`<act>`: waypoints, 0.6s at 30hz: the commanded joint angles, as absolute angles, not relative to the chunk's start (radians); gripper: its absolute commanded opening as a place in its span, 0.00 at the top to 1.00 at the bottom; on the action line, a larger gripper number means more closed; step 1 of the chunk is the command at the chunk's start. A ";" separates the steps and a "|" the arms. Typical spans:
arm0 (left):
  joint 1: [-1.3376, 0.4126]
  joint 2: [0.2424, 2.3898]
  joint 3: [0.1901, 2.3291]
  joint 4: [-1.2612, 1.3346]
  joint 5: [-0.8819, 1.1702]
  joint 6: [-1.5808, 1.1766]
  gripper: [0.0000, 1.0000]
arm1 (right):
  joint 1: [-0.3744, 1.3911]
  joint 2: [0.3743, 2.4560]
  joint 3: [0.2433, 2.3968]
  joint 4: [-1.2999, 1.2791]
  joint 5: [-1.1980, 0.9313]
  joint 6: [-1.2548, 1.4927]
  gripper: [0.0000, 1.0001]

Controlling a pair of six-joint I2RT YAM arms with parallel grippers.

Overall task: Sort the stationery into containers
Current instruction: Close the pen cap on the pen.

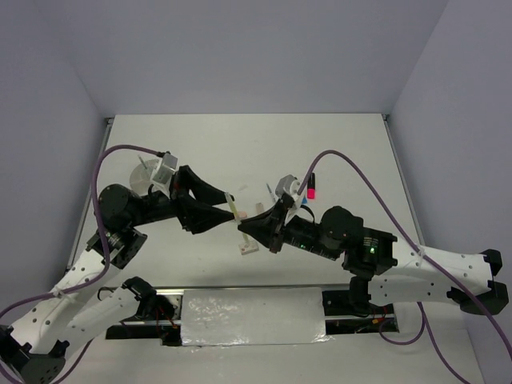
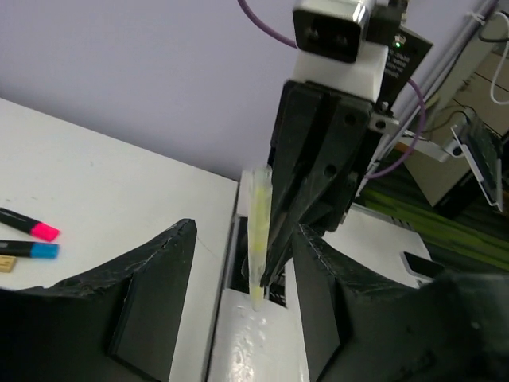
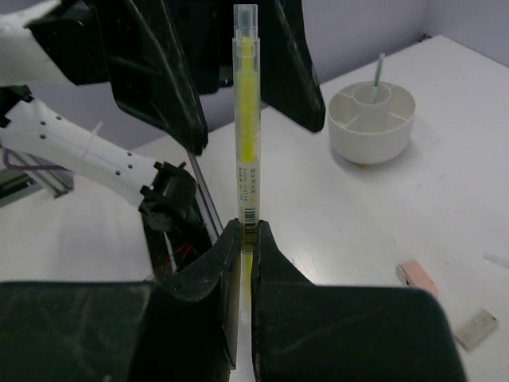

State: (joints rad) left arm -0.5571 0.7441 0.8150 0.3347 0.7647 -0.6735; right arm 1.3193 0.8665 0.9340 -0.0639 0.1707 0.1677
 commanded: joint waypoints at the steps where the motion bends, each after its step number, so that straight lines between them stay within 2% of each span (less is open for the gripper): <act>1: -0.586 0.727 0.825 0.425 0.802 -0.675 0.37 | 1.318 0.833 0.920 0.092 0.138 0.201 1.00; 5: -0.597 0.735 0.815 0.449 0.816 -0.687 0.43 | 1.318 0.819 0.900 0.144 0.124 0.199 1.00; 6: -0.601 0.735 0.808 0.466 0.819 -0.695 0.48 | 1.318 0.830 0.910 0.140 0.118 0.195 1.00; 15: -0.630 0.765 0.825 0.477 0.815 -0.695 0.58 | 1.318 0.887 0.942 0.146 0.051 0.189 1.00; 18: -0.634 0.772 0.830 0.477 0.819 -0.695 0.79 | 1.318 0.888 0.942 0.146 0.049 0.189 1.00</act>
